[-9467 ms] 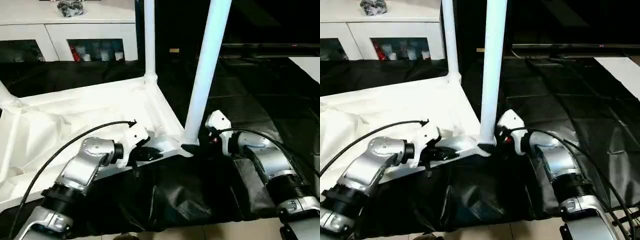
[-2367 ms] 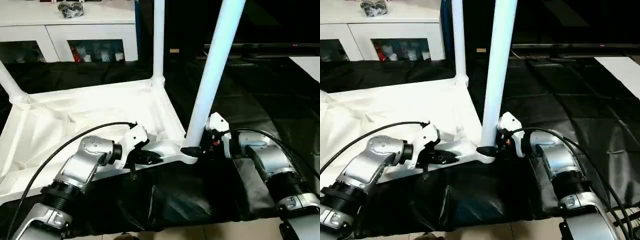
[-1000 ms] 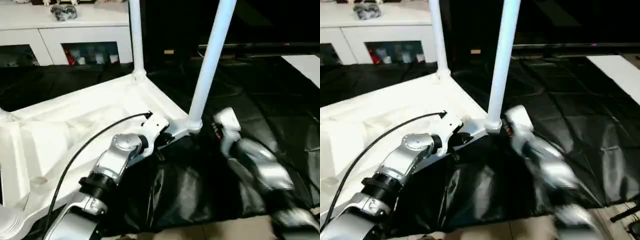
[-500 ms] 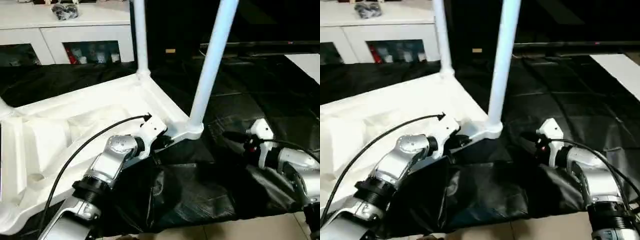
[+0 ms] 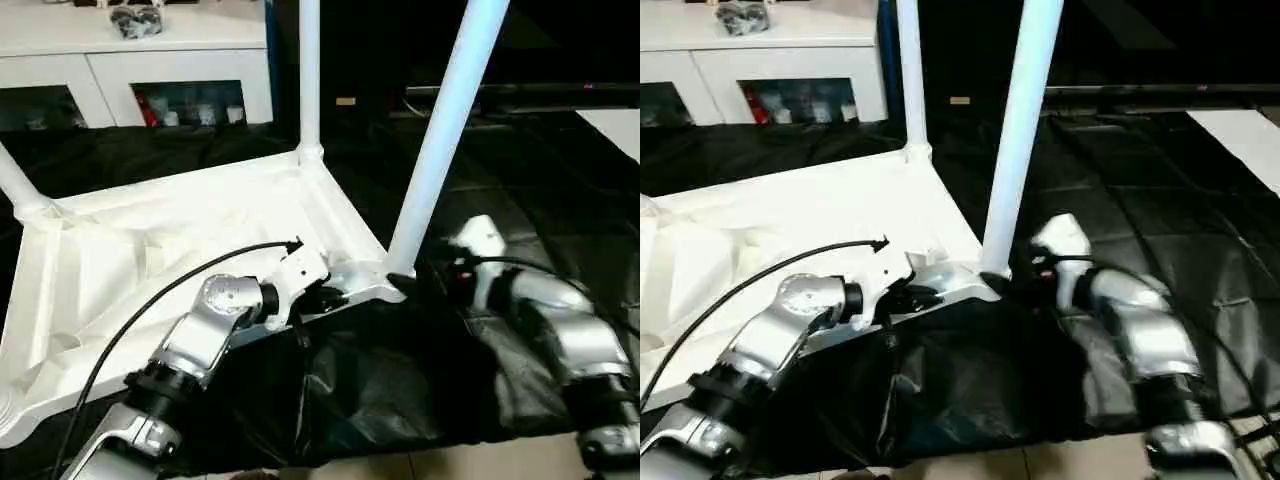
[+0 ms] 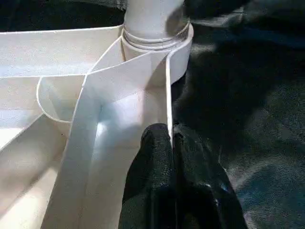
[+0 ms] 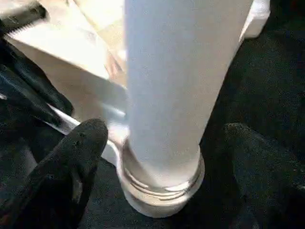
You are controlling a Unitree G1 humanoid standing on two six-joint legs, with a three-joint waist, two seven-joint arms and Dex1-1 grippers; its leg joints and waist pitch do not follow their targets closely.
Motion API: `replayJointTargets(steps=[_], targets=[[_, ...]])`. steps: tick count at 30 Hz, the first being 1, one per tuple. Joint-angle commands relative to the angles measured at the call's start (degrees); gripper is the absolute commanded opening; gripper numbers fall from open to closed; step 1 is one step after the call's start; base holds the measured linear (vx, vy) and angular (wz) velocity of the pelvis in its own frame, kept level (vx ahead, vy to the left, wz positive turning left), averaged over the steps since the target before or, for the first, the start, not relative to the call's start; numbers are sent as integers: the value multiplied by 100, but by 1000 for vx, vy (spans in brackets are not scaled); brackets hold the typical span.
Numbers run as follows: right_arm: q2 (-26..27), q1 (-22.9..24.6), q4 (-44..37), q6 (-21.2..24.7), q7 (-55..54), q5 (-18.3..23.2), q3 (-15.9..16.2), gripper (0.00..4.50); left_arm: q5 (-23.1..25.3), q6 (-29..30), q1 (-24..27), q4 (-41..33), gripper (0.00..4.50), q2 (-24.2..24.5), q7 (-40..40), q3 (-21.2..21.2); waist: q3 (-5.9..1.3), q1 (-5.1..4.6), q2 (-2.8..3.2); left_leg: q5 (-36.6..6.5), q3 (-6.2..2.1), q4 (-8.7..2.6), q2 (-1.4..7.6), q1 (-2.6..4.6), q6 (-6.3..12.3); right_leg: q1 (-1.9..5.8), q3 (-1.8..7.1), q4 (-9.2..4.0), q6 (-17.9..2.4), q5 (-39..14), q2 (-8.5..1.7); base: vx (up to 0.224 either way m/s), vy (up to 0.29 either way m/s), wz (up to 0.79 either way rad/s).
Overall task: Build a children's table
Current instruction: Rotate leg to tighten
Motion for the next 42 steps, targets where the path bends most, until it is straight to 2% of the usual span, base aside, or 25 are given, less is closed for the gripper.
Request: replayJointTargets(steps=[1, 2, 3, 4, 8, 11, 13, 17, 18, 21, 22, 23, 25, 27, 28, 30, 32, 33, 34, 35, 37, 39, 40, 41, 42], targets=[[10, -197, 195, -128, -91, -159, 74, 397, -112, -60, 32, -180, 0, 10, -123, -30, -410, -29, -61, -944, -230, -389, 434, 153, 260, 208, 290, -340, -1444, -839, -492, 0, 0, 0], [35, -273, 306, -177, -136, -175, 88, 383, -120, -52, 34, -192, 0, 27, -130, -28, -409, -32, -116, -939, -213, -383, 427, 159, 282, 205, 289, -350, -1440, -843, -485, 0, 0, 0], [37, -280, 315, -184, -136, -176, 91, 358, -121, -51, 34, -193, 0, 30, -132, -27, -405, -26, -98, -940, -222, -381, 428, 157, 288, 210, 292, -340, -1450, -877, -498, 0, 0, 0], [44, -303, 340, -206, -133, -178, 101, 355, -123, -47, 35, -195, 0, 37, -137, -26, -402, -16, -81, -963, -215, -378, 432, 165, 296, 202, 296, -353, -1418, -946, -496, 0, 0, 0], [130, -451, 546, -329, -138, -195, 147, 322, -131, -27, 44, -213, 0, 72, -156, -21, -404, -26, -76, -1001, -220, -385, 437, 171, 266, 197, 294, -349, -1415, -991, -494, 0, 0, 0], [171, -500, 651, -403, -110, -208, 173, 307, -128, -14, 44, -220, 0, 82, -162, -19, -415, -22, -76, -901, -215, -374, 433, 164, 301, 206, 296, -327, -1438, -823, -486, 0, 0, 0], [216, -543, 759, -487, -37, -240, 221, 278, -130, 4, 44, -228, 0, 92, -168, -18, -416, -20, -79, -882, -215, -370, 433, 159, 329, 211, 294, -322, -1456, -786, -494, 0, 0, 0], [247, -554, 855, -560, 26, -245, 284, 246, -145, 16, 47, -223, 0, 114, -180, -34, -413, -21, -74, -908, -214, -366, 435, 162, 335, 209, 290, -322, -1467, -826, -486, 0, 0, 0], [275, -551, 915, -577, 29, -226, 292, 225, -144, 9, 49, -209, 0, 125, -182, -39, -412, -20, -74, -943, -214, -366, 434, 165, 318, 208, 292, -327, -1460, -880, -489, 0, 0, 0], [311, -517, 905, -533, 19, -209, 303, 213, -150, 23, 51, -202, 0, 120, -175, -30, -407, -22, -72, -1004, -218, -372, 436, 168, 285, 203, 293, -331, -1443, -964, -482, 0, 0, 0], [342, -503, 920, -508, -11, -210, 301, 210, -158, 49, 40, -181, 0, 101, -147, -11, -408, -21, -19, -1026, -223, -372, 435, 172, 265, 198, 295, -329, -1445, -977, -484, 0, 0, 0], [478, -421, 939, -458, -180, -224, 299, 207, -114, 91, -20, -61, 0, 11, 52, 38, -405, -38, -49, -1069, -219, -378, 437, 170, 237, 198, 295, -337, -1438, -979, -474, 0, 0, 0], [620, -375, 987, -436, -455, -263, 271, 206, -55, 135, -78, 45, 0, -82, 274, 77, -400, -46, -52, -1151, -225, -386, 431, 170, 198, 199, 298, -346, -1440, -1063, -486, 0, 0, 0], [939, -333, 1101, -383, -1108, -330, 197, 201, 28, 231, -191, 229, 0, -288, 661, 125, -377, -69, -38, -1305, -223, -403, 429, 184, 137, 161, 310, -379, -1397, -1289, -484, 0, 0, 0], [1323, -339, 1256, -289, -1876, -378, 92, 199, 143, 304, -353, 488, 0, -541, 1178, 187, -345, -91, -46, -1554, -228, -430, 424, 221, 0, 134, 308, -428, -1332, -1650, -475, 0, 0, 0], [1698, -425, 1452, -155, -2631, -360, -66, 197, 206, 374, -515, 739, 0, -770, 1609, 257, -336, -128, -34, -1943, -264, -452, 414, 273, -246, 103, 310, -493, -1130, -2272, -497, 0, 0, 0], [1830, -477, 1534, -109, -2891, -334, -133, 197, 228, 368, -575, 827, 0, -843, 1757, 281, -339, -137, -31, -2091, -289, -462, 417, 285, -311, 107, 297, -512, -1053, -2402, -500, 0, 0, 0], [2092, -620, 1719, -114, -3330, -332, -190, 196, 237, 361, -710, 1005, 0, -990, 2032, 351, -332, -165, 9, -2247, -298, -474, 410, 285, -369, 80, 303, -526, -990, -2424, -497, 0, 0, 0], [2092, -620, 1719, -114, -3330, -332, -190, 196, 237, 361, -710, 1005, 0, -990, 2032, 351, -332, -165, 9, -2247, -298, -474, 410, 285, -369, 80, 303, -526, -990, -2424, -497, 0, 0, 0], [2357, -770, 1875, -205, -3621, -318, -221, 196, 262, 312, -847, 1175, 0, -1109, 2333, 430, -338, -195, 17, -2415, -319, -484, 404, 292, -406, 91, 287, -543, -949, -2473, -500, 0, 0, 0], [2668, -953, 2022, -342, -3875, -336, -224, 196, 284, 224, -1001, 1354, 0, -1220, 2601, 516, -332, -235, 15, -2553, -326, -486, 391, 301, -453, 56, 285, -556, -930, -2542, -498, 0, 0, 0], [2736, -1024, 2027, -547, -3841, -505, -123, 196, 262, 127, -1050, 1401, 0, -1204, 2516, 553, -334, -242, 9, -2559, -336, -502, 395, 272, -426, 81, 281, -570, -871, -2528, -511, 0, 0, 0], [2697, -1032, 2001, -629, -3694, -550, -70, 230, 222, 68, -1026, 1357, 0, -1152, 2333, 546, -335, -246, -46, -2554, -322, -498, 397, 268, -391, 71, 288, -575, -860, -2492, -512, 0, 0, 0], [2636, -1020, 1950, -662, -3536, -525, -72, 230, 190, 46, -972, 1277, 0, -1081, 2155, 529, -341, -232, -33, -2508, -326, -495, 395, 268, -368, 78, 292, -563, -867, -2459, -521, 0, 0, 0], [2598, -1018, 1934, -679, -3443, -496, -87, 264, 170, 28, -939, 1232, 0, -1036, 2046, 514, -347, -229, -23, -2387, -317, -497, 395, 245, -309, 90, 304, -552, -886, -2364, -529, 0, 0, 0]])
